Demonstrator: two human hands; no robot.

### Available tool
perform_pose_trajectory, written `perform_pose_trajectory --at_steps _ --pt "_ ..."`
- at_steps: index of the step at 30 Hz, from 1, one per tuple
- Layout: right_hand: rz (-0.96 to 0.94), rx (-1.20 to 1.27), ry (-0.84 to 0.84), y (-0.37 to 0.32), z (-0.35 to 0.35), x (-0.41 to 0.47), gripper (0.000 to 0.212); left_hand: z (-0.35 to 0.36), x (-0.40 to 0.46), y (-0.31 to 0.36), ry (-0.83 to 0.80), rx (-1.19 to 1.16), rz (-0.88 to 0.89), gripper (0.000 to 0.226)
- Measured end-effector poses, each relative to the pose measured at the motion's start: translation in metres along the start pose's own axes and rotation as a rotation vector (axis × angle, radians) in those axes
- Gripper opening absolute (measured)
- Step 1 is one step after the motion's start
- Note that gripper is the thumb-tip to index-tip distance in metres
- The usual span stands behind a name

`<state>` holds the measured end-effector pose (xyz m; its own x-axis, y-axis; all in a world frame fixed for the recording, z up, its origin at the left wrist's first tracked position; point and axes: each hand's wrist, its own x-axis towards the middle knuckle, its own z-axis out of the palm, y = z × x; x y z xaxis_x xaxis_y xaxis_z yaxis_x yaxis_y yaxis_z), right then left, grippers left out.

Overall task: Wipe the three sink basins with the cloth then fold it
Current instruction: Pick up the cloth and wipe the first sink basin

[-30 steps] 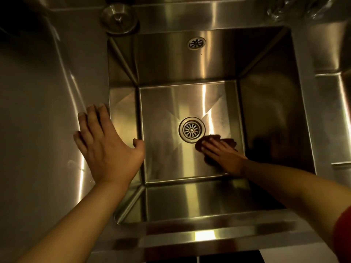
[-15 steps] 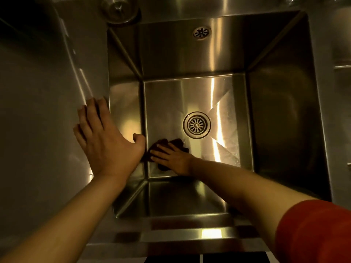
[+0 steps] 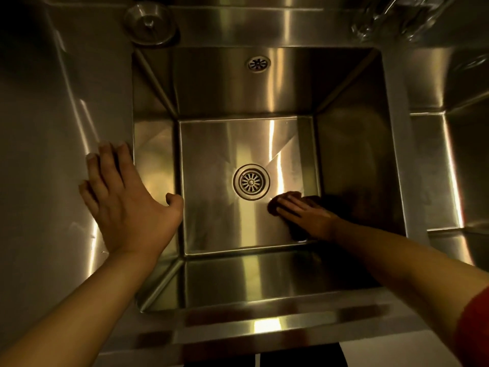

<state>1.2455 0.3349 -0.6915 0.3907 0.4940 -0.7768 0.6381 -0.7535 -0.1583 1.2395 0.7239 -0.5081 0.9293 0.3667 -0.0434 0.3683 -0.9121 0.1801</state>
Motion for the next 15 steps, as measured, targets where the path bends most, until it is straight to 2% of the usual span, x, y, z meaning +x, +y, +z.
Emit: perform_pose_trajectory --at_steps 3,7,11,15 --pt "0.11 0.098 0.03 0.011 -0.018 0.012 0.096 0.002 0.0 -0.003 0.013 0.006 -0.002 0.111" --pt "0.295 0.278 0.179 0.04 -0.063 0.049 0.081 0.003 0.0 -0.003 0.017 0.015 0.007 0.11" --pt "0.459 0.436 0.291 0.072 -0.109 0.089 0.082 0.0 0.0 -0.002 0.004 0.027 0.004 0.11" --pt "0.538 0.447 0.347 0.078 -0.115 0.109 0.082 -0.002 0.001 0.002 -0.034 0.047 0.004 0.112"
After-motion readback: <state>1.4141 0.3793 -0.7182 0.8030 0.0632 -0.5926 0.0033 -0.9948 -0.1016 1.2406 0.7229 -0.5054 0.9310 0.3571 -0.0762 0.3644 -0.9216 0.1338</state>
